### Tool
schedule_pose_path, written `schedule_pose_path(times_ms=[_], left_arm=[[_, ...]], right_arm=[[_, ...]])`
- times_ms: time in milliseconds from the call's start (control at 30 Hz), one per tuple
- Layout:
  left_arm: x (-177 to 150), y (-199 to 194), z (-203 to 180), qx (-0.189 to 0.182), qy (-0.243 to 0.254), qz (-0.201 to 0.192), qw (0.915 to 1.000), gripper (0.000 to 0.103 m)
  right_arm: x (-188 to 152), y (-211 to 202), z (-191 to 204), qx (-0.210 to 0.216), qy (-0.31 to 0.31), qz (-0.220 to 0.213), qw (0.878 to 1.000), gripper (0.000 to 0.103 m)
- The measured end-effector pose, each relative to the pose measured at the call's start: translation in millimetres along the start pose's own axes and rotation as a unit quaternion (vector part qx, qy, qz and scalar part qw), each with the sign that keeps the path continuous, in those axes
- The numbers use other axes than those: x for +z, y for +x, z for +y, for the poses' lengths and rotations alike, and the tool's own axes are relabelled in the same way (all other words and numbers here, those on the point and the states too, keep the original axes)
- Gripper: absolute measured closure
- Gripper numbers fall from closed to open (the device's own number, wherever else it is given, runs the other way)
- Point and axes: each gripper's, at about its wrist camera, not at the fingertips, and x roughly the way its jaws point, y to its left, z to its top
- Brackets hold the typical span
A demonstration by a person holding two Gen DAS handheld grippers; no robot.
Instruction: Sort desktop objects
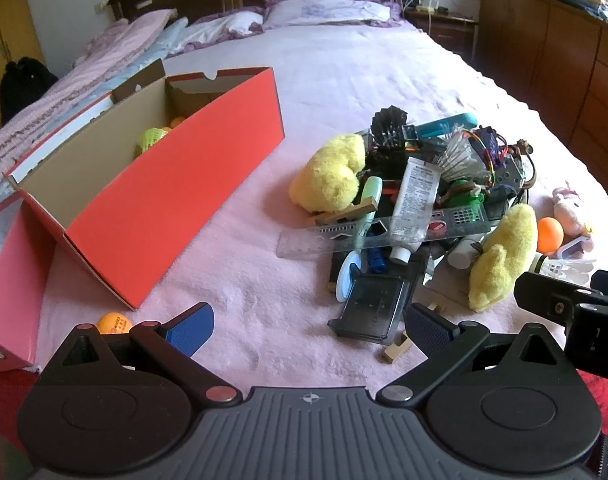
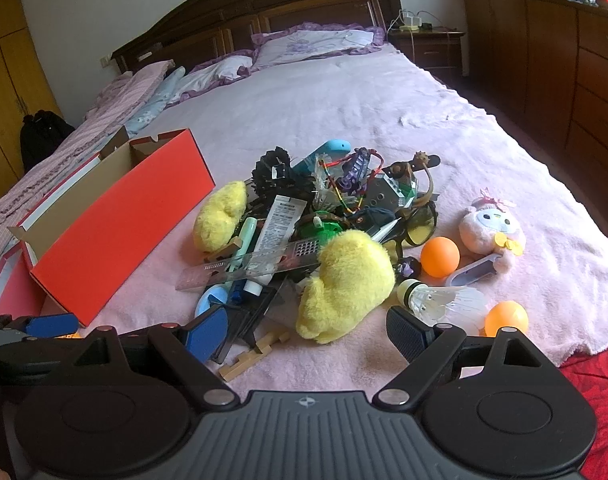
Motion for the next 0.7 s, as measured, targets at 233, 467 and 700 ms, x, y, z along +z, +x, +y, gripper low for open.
schedule_pose_path(times_ms=[233,467,700], left_arm=[[0.7,-0.6,3.0,-0.003,-0.009,0.000,1.0000,0.000],[1.2,-1.4,0.9,0.000,-0.012,0.001,0.9999,0.000],[3.0,-0.6,-0.9,0.001,-0.013,0.002,0.9999,0.000]], right_arm=[[0.8,-0.6,0.8,0.003,0.001,0.000,1.000,0.015],[-0.3,0.3,0.4,0.004,0.001,0.002,1.000,0.015],[-0.2,1.3,2.9,0.005,-0.004,0.003,1.000,0.015]])
